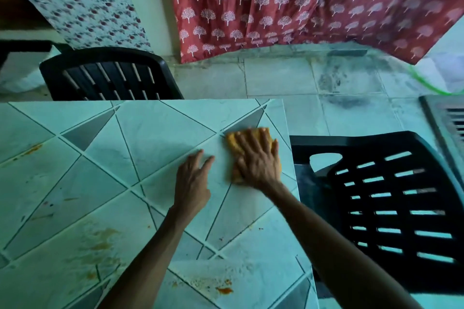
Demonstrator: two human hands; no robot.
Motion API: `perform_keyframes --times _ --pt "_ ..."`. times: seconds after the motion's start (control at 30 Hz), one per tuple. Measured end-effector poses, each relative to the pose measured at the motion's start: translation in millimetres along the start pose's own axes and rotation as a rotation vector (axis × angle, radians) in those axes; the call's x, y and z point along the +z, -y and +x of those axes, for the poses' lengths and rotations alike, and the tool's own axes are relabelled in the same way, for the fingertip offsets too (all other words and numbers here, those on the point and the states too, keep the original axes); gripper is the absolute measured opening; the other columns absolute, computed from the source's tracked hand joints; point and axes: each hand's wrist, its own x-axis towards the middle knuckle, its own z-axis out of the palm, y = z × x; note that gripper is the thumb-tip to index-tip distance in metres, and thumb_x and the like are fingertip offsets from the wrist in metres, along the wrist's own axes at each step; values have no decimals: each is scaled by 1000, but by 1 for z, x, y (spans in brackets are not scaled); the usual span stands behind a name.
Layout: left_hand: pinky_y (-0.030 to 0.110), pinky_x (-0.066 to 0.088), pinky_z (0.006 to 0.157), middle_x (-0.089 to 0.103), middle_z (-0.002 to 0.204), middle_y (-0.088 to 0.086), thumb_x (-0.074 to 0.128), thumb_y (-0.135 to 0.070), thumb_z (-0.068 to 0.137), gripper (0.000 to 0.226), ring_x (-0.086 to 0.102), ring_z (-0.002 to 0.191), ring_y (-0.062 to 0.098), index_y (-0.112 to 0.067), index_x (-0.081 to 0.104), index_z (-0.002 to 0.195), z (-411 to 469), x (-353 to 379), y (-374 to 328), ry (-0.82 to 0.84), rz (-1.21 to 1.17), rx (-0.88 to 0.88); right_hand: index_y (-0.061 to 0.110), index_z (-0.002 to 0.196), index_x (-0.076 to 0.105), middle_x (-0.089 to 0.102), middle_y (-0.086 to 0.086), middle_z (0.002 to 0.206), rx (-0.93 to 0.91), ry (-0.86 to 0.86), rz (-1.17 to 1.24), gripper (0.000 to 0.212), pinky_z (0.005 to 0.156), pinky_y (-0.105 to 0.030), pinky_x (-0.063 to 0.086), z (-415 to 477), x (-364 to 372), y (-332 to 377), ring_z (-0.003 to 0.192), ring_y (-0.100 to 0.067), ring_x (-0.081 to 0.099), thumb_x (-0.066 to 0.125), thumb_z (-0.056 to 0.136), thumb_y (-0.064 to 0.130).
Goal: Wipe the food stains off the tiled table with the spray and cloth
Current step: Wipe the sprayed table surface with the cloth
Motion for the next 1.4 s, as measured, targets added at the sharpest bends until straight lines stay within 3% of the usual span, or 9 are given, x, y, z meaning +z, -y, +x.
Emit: perform_keyframes --times 0.13,0.27,0.47,0.73,0.87,1.03,1.1,1.23,1.4 --pt "51 18 116 13 164 10 70 -16 81 81 14 149 39 -21 31 153 -6 14 -4 82 -84 -15 42 158 7 -2 8 168 152 -51 52 65 122 -59 5 -7 -7 -37 154 -29 -12 31 98 56" --pt "55 7 118 -6 165 3 64 -20 86 88 -3 151 34 -26 13 157 -8 20 -4 129 -69 -67 34 158 20 4 2 169 227 -119 46 65 121 -56 17 -110 15 -36 155 -32 -5 33 97 54" --pt "52 -8 118 -28 159 1 53 -28 94 89 -21 149 29 -29 -12 154 -8 23 -10 191 12 -114 31 159 20 5 -2 168 144 -36 42 67 119 -59 20 -176 23 -40 154 -38 -4 30 97 56" --pt "54 -5 118 -21 162 3 53 -28 93 87 -17 150 30 -28 -6 156 -6 27 -5 200 51 -94 39 158 8 -3 3 168 259 -9 122 70 121 -56 13 22 -11 -55 153 -37 -6 33 96 58" --pt "51 -10 117 -27 160 0 50 -28 95 85 -22 149 28 -32 -11 155 -6 24 -7 236 39 -116 31 160 7 -3 -3 168 184 -40 47 67 124 -56 3 -32 12 -56 154 -37 -5 9 99 58" --pt "51 -11 117 -27 160 -2 48 -27 96 83 -22 149 26 -34 -11 155 -6 21 -9 240 17 -125 27 160 0 -6 -7 168 116 75 -1 63 123 -56 2 -218 37 -41 153 -40 -10 11 102 50" --pt "51 -11 117 -25 161 -1 49 -27 95 84 -21 149 27 -34 -9 155 -7 21 -10 225 20 -127 26 160 10 0 -9 168 126 59 24 64 124 -56 6 -261 42 -41 152 -43 -6 24 102 49" --pt "51 -11 118 -25 161 -1 48 -27 96 83 -21 149 26 -33 -10 155 -5 21 -12 227 37 -138 29 159 16 3 -6 168 94 0 39 67 122 -56 16 -216 27 -51 153 -41 -5 32 98 53" --pt "50 -10 119 -24 162 -2 48 -26 96 82 -21 149 25 -33 -8 156 -6 21 -11 212 24 -137 33 160 8 1 -3 169 177 3 40 69 122 -60 6 -74 11 -55 153 -40 -7 22 97 58"
